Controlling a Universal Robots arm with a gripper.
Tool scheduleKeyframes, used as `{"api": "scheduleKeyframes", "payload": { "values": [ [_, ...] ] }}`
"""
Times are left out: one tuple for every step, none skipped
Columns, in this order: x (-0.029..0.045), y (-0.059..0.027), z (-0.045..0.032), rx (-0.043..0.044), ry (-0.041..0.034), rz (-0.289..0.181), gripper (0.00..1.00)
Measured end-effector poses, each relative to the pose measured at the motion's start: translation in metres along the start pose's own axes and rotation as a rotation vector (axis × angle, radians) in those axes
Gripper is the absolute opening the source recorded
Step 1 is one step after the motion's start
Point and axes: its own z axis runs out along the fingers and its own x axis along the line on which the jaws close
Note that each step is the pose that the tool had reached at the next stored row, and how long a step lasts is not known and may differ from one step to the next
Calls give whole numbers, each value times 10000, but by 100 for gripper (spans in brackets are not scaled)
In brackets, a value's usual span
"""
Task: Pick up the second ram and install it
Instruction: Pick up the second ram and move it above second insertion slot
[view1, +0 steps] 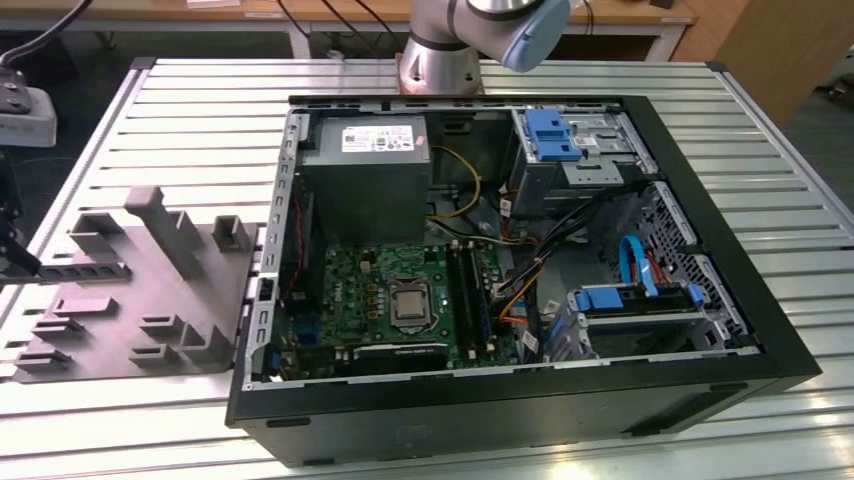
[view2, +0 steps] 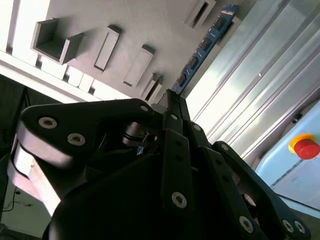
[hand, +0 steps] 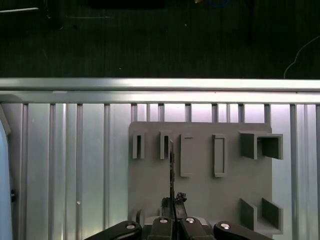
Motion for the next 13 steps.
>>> {"api": "scheduleKeyframes", "payload": {
  "values": [
    [-1,1,-30,0,0,0,12],
    [-2,1,-60,1,0,0,12],
    [-3,2,-90,3,0,0,12],
    [-4,2,-119,4,-1,0,12],
    [-5,2,-149,6,-1,0,12],
    [-5,3,-182,6,1,0,12],
    [-7,4,-211,7,1,0,12],
    [-7,4,-241,9,0,0,12],
    [-9,5,-271,11,0,0,12],
    [-10,5,-299,12,0,0,12],
    [-11,6,-324,14,-1,-1,12],
    [-12,6,-354,14,0,0,12],
    [-12,7,-381,15,0,0,12]
  ]
}}
